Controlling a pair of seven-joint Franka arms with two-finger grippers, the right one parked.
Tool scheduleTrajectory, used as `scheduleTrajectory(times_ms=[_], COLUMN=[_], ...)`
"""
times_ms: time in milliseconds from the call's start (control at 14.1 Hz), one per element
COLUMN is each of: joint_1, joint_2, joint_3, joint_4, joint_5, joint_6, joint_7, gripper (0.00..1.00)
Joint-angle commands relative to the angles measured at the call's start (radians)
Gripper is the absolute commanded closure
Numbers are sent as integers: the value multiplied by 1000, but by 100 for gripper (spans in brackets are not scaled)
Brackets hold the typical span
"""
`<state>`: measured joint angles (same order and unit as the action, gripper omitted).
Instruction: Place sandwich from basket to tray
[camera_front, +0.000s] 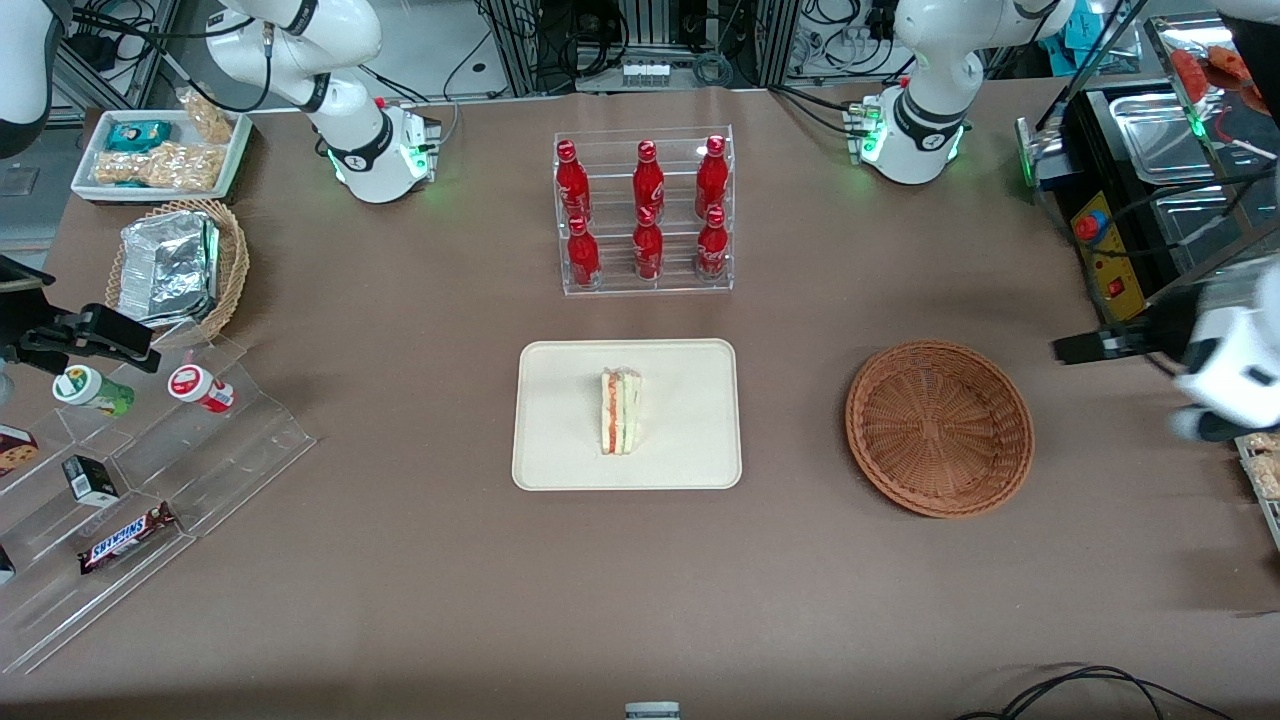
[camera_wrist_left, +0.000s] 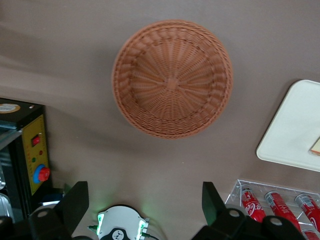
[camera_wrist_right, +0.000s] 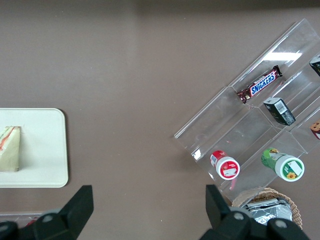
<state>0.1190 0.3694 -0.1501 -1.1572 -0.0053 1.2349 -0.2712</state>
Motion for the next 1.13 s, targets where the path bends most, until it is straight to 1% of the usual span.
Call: scheduleTrajectory(times_ms=[0,71,142,212,283,354,425,566,708,779,920,1062], joint_1=[1,-1,2,2,1,1,-1,-5,-10,-9,-9,-9], joint_2=[-47,-73,-130,-206,-319,-401,-420,-417,-419,-422,-420,-415], joint_3=[-12,-13,-14,-14,-14,-13,-13,-14,-17,-19,-20,-23], joint_4=[-45,-65,-128,-210,-349,-436,-441,-423,-427,-427,-423,-417], joint_5=[-2,-5,-8,-7,1,2,4,4,17,40,48,51], joint_6=[6,11,38,99,162,199,187,140,149,158,179,186], joint_7=[1,-9,-8,-3,1,7,1,6,9,15,72,78], gripper=[0,0,0,0,0,0,0,0,0,0,0,0])
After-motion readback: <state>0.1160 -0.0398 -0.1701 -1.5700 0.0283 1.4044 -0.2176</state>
